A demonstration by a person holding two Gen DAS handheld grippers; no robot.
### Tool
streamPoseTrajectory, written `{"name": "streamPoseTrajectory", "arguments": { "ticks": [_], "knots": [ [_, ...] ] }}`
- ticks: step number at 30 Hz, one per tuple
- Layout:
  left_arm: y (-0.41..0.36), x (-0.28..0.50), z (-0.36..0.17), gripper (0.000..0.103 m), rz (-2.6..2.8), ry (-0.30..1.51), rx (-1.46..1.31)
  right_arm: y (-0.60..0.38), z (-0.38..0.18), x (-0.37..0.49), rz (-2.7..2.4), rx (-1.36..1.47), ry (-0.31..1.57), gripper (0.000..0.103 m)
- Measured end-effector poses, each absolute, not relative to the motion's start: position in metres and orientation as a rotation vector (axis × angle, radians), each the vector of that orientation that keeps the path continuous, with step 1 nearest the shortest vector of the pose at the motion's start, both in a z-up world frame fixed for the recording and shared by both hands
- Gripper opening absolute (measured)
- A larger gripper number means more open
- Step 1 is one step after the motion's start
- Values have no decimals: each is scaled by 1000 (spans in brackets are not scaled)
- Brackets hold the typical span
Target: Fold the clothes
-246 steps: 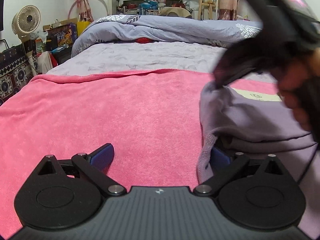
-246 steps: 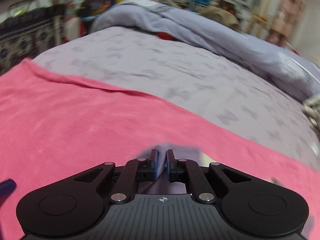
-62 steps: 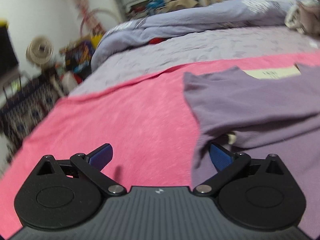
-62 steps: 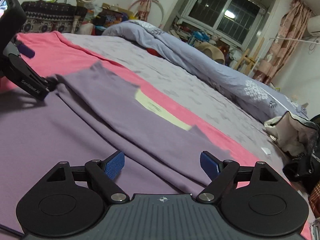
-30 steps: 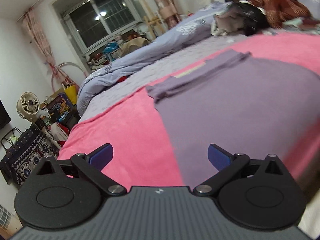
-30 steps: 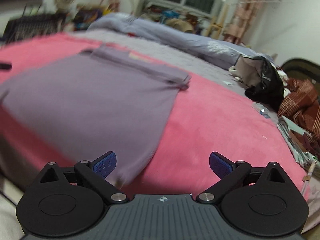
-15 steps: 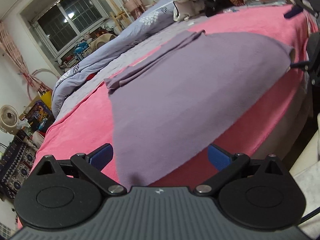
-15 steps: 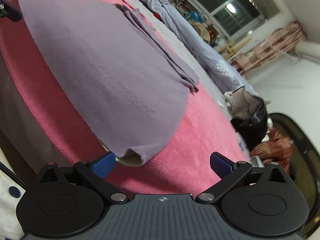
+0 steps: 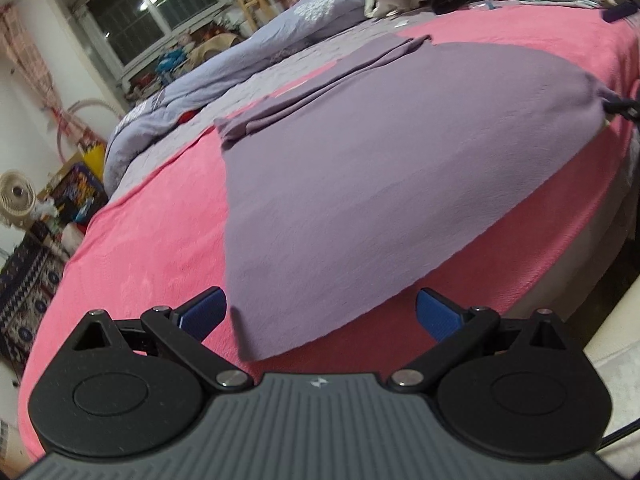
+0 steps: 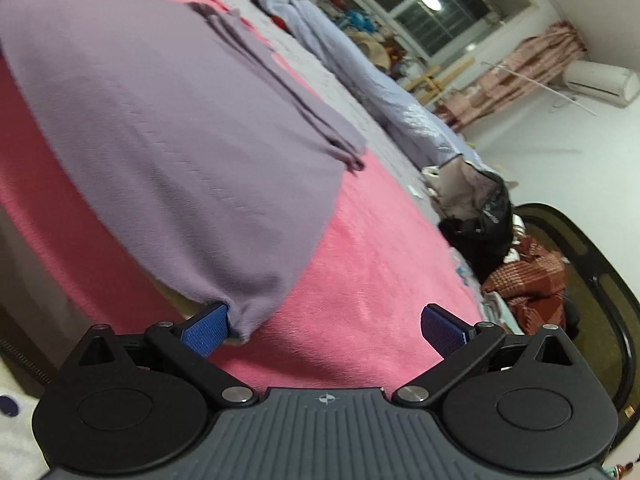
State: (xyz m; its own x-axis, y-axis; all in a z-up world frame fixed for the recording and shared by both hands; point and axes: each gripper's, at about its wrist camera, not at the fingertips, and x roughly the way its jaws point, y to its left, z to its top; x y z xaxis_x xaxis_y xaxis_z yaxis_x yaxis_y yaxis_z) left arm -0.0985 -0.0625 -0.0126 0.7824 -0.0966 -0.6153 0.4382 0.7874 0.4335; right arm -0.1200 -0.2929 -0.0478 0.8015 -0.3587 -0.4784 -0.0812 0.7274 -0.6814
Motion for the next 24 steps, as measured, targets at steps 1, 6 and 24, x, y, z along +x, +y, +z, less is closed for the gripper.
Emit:
{"name": "streamPoseTrajectory", "arguments": {
  "ticks": [1,6,24],
  "knots": [
    [-60,-96,-13,103,-294,618,591,-292,-49,-121,-160,-757,639,103],
    [-51,-88,-14,103,-262,651,538,-294,-50,-120,-164,-753,645,103],
    [-54,-88,-17,103,-256,680,539,-328,-31,-113,-255,-542,662,103]
  ]
}}
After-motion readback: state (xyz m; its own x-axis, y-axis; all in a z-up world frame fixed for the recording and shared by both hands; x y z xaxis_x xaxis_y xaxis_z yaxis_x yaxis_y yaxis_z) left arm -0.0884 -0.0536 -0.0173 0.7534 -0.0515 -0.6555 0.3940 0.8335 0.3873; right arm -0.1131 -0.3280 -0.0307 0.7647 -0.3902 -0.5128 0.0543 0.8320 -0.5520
